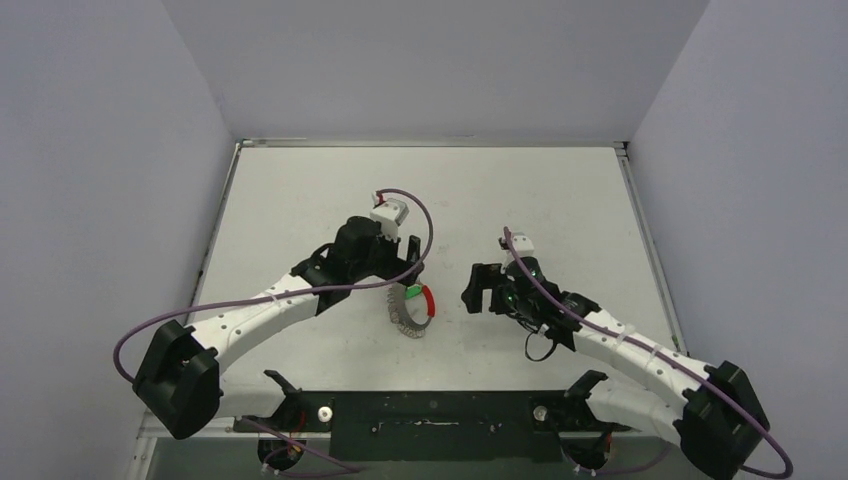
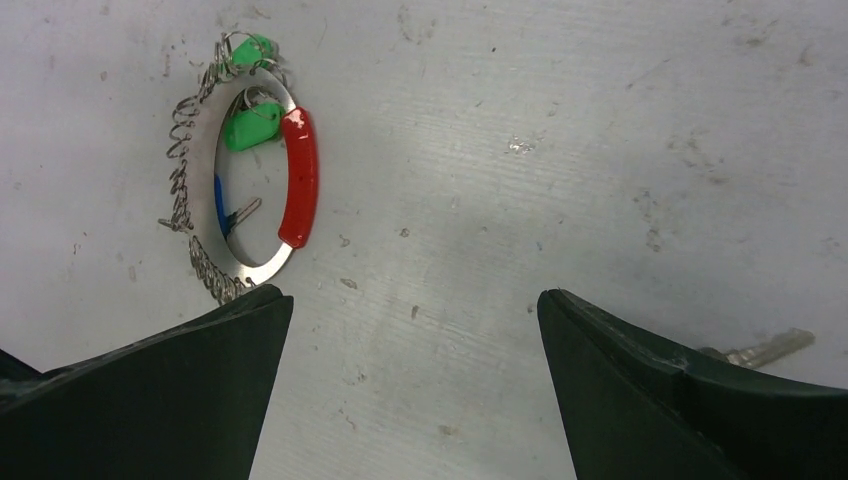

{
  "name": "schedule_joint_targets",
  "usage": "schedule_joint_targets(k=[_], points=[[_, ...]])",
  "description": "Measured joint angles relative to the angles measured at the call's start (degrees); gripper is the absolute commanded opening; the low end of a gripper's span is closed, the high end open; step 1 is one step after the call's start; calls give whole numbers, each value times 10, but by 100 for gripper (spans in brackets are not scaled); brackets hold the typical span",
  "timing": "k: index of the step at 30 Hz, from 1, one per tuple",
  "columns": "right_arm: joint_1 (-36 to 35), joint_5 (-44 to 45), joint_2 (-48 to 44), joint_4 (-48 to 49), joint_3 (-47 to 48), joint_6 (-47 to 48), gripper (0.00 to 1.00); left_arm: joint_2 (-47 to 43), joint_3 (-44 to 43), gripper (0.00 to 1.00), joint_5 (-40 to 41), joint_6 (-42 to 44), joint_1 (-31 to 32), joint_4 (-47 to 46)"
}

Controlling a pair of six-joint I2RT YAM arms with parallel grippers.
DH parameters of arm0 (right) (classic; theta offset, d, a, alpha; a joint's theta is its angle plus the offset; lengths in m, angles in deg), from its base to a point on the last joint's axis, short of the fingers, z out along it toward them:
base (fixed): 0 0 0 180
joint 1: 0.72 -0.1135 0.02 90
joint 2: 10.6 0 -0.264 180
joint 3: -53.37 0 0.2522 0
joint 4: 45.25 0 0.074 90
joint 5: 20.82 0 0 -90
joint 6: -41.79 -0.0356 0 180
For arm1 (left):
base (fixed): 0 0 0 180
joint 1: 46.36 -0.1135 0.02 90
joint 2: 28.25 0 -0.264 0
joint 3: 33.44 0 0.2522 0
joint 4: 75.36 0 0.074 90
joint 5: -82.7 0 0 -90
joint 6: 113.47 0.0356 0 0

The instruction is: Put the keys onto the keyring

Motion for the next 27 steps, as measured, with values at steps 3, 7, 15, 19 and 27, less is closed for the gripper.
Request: schedule_joint_targets(k=[3, 7, 15, 19, 27], points=[[7, -42, 71, 33, 6, -3, 99, 0, 0, 91, -6, -40, -31, 36], [7, -94, 193, 65, 45, -3, 89, -1, 22, 85, -43, -109, -97, 70], [0, -171, 366, 134, 144, -3, 63, -1, 134, 77, -137, -195, -148, 80], [-13, -184, 413, 162, 171, -3, 55, -1, 163, 71, -163, -210, -156, 51], [-27, -176, 431, 239, 146, -31, 31, 55, 181, 51, -192, -211, -163, -83]])
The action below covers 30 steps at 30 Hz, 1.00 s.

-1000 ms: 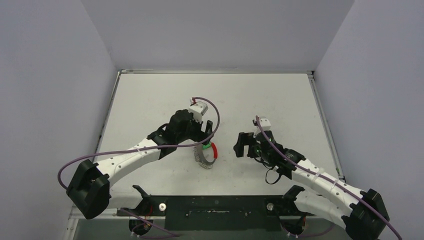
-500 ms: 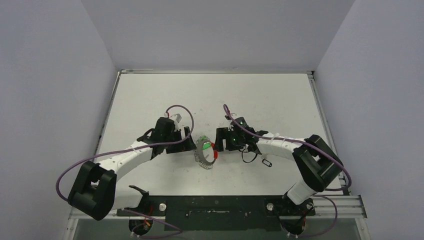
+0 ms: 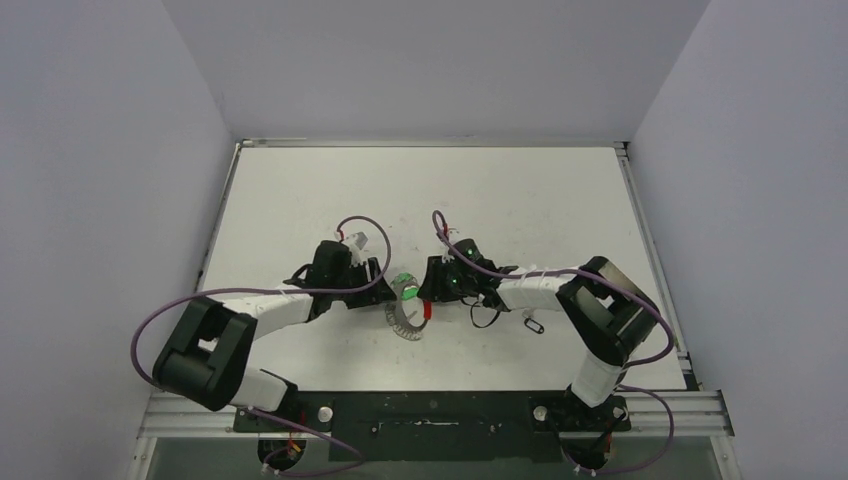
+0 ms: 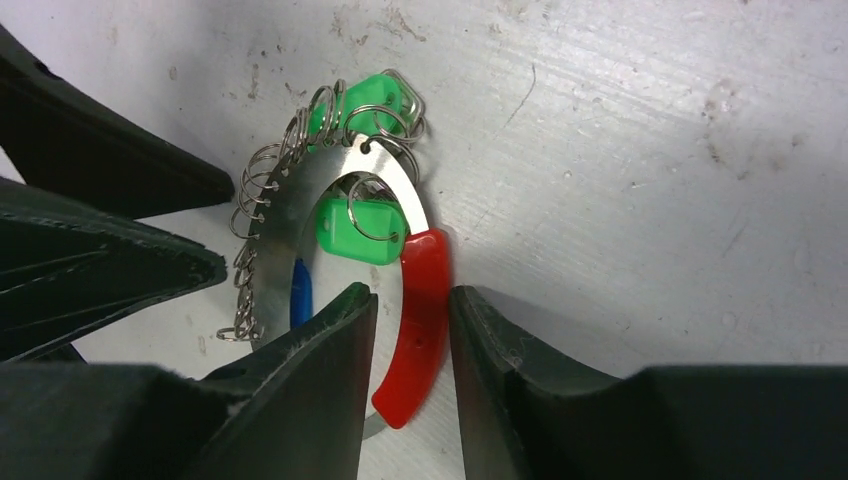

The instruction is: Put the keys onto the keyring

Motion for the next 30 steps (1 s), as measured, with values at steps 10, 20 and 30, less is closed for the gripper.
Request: schedule_joint_targets(k=[10, 20, 30], points=[[-42, 38, -30, 127, -103, -90, 22, 158, -74, 24, -65, 18, -1, -102], [-131, 62, -75, 91, -120, -135, 53, 209, -177, 50, -66, 102, 57, -42], [-52, 83, -151, -41, -105, -58, 68, 0, -123, 66, 78, 155, 44, 66]])
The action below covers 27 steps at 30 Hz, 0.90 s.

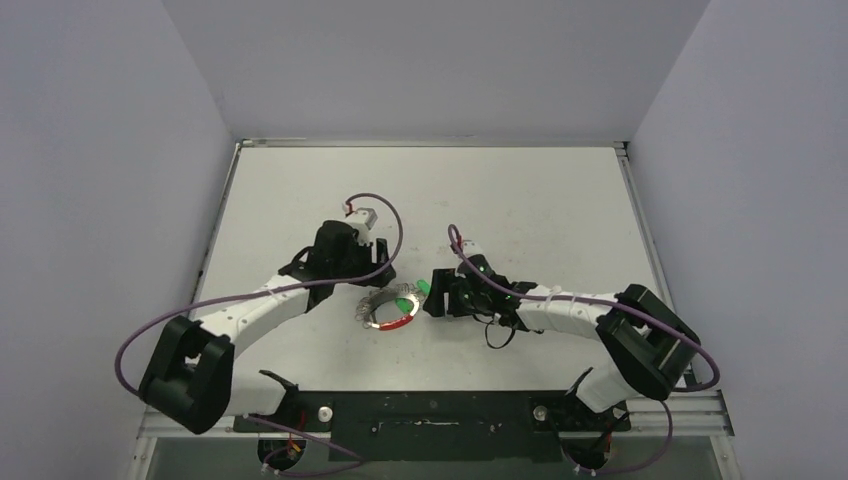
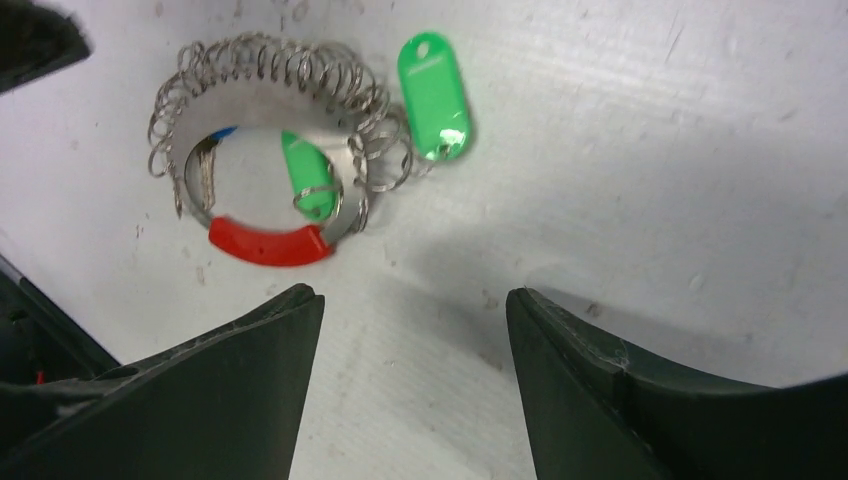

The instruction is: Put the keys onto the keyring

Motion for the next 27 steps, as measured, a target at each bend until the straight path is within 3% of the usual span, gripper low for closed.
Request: schedule_joint_targets(k=[7, 9, 13, 17, 19, 22, 27], points=[[25, -30, 104, -14, 100, 58, 61, -143, 98, 66, 68, -46, -33, 76], [25, -35, 129, -14, 120, 69, 53, -166, 129, 64, 70, -70, -36, 85], [24, -44, 148, -10, 136, 82, 31, -188, 191, 49, 70, -123, -41, 92], [16, -48, 154, -5, 130, 82, 19, -187, 210, 28, 69, -154, -45, 71], [5, -48, 153, 11, 119, 78, 17, -175, 213, 16, 66, -158, -45, 61], [-15, -42, 142, 41, 93, 66, 16, -149, 207, 7, 67, -154, -49, 39], [-51, -42, 110, 92, 30, 24, 19, -85, 180, 5, 52, -131, -51, 3]])
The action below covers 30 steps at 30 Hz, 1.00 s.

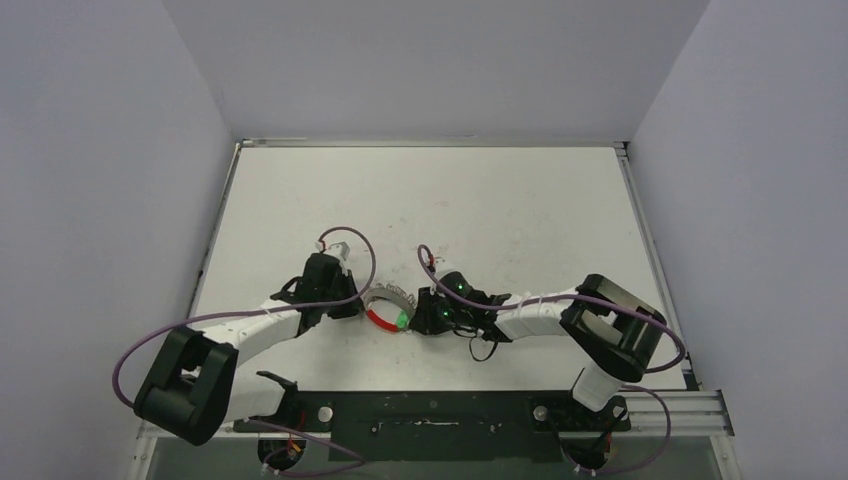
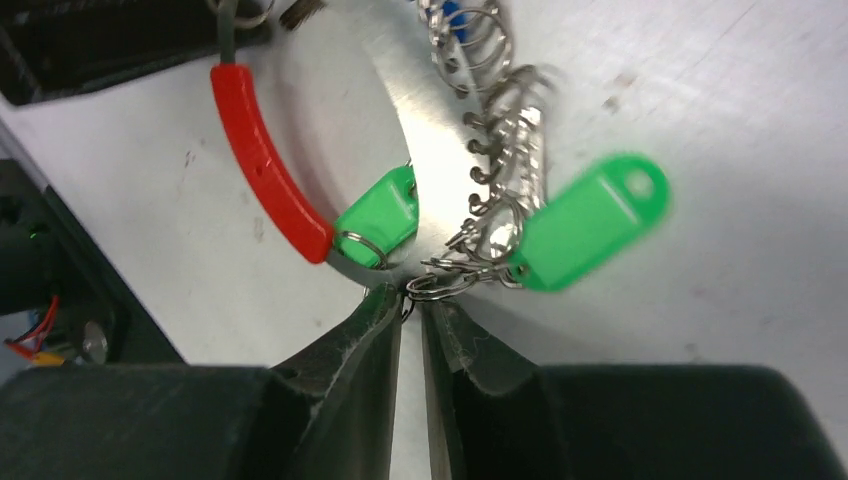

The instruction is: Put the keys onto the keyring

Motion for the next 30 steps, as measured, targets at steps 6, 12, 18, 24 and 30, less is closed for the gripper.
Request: schedule_joint_targets(k=[6, 12, 18, 24, 30], points=[[-21, -11, -49, 23, -53, -36, 52, 49, -63, 37, -12, 59, 0, 2], [25, 5, -149, -57, -55, -16, 69, 42, -120, 52, -8, 107, 0, 31], [93, 6, -176, -111, -28, 24, 66, -15, -101, 52, -7, 83, 0, 58], [102, -21, -122, -119, -1, 44, 54, -57, -34, 47, -42, 12, 0, 48], [96, -63, -73, -92, -3, 40, 41, -57, 25, 32, -80, -37, -1, 6]])
